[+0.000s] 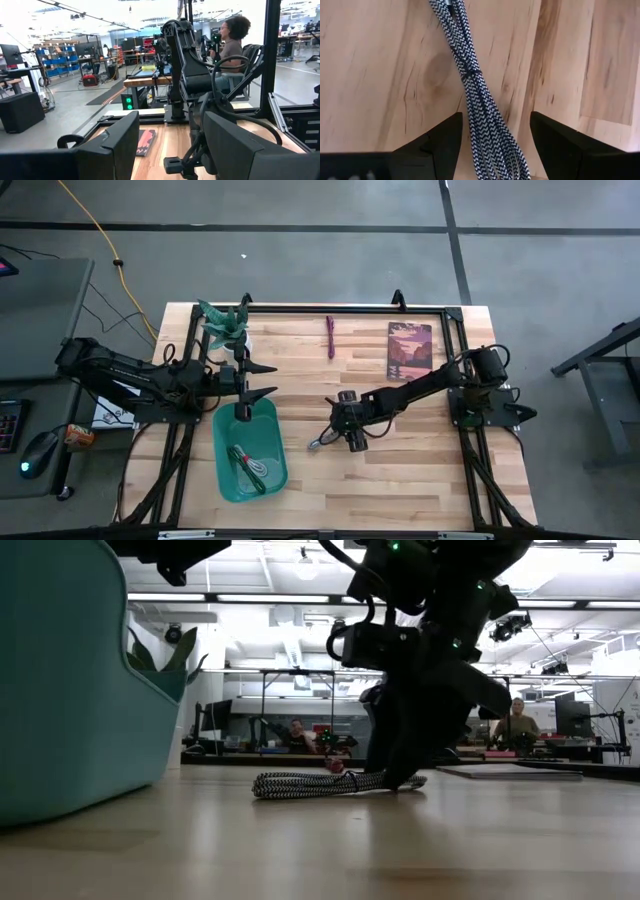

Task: Pick and place USB-C Cables
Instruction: Put the white black charger cable into the green bin

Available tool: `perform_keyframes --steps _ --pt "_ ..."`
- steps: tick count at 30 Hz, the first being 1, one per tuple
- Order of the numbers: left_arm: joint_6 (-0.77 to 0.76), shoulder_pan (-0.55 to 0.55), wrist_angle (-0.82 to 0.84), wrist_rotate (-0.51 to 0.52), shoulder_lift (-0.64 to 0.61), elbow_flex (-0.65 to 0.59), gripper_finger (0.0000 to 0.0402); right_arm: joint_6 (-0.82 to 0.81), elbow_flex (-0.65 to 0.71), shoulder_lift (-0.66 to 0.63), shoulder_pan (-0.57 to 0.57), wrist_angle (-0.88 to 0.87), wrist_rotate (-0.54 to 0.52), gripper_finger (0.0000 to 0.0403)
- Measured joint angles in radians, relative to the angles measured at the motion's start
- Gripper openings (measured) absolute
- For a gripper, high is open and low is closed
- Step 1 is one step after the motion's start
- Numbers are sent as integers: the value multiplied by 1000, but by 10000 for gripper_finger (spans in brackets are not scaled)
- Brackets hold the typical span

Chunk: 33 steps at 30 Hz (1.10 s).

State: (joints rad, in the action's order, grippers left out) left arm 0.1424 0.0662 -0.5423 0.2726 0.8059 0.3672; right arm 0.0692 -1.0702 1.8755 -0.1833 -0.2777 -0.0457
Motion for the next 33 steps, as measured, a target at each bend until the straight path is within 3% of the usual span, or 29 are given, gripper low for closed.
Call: perform_keyframes --steps 5,9,19,26,30,33 --pt "-4 0 1 0 0 0 202 -16 0 11 4 -1 4 223" --pt "-66 0 16 0 0 0 202 -84 -3 45 13 0 30 195" --pt "-53 0 23 0 0 0 202 -75 -3 31 14 -25 11 14" --pt "-53 0 23 0 0 0 202 -149 90 -90 15 -105 -133 6" --pt "-53 0 34 0 0 0 202 -249 280 -247 12 104 -179 5" --pt "-53 0 33 0 0 0 202 -271 440 -349 7 501 -214 4"
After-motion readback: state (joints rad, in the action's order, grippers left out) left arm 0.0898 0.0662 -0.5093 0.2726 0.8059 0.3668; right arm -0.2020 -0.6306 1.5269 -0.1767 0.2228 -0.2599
